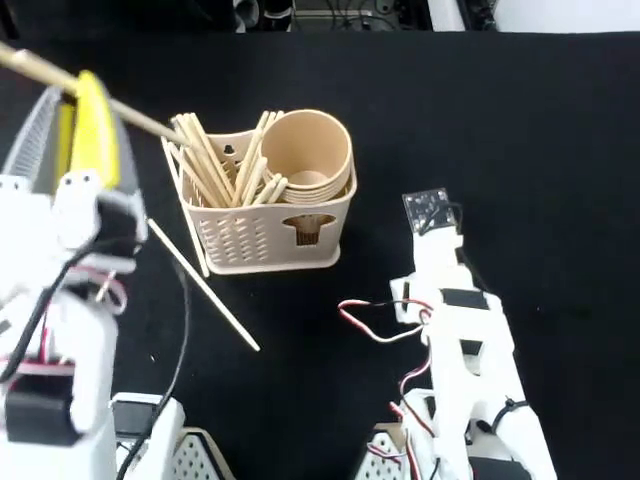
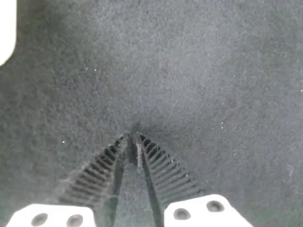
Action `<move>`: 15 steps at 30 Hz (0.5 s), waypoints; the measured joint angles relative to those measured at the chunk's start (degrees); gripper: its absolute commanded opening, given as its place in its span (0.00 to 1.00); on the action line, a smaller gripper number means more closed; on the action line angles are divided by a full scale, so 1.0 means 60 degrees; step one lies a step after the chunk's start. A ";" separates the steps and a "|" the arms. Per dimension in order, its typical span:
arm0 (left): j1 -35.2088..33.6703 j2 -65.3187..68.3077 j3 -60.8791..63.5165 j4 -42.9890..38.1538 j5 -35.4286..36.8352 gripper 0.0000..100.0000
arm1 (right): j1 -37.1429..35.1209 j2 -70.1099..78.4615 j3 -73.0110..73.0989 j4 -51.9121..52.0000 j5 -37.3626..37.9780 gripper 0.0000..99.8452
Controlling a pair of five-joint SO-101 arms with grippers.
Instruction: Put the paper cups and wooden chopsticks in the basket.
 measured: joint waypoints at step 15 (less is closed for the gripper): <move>0.0571 0.0689 0.1319 0.0190 0.0000 0.03 | 0.0000 0.0000 0.0000 0.0000 0.0000 0.01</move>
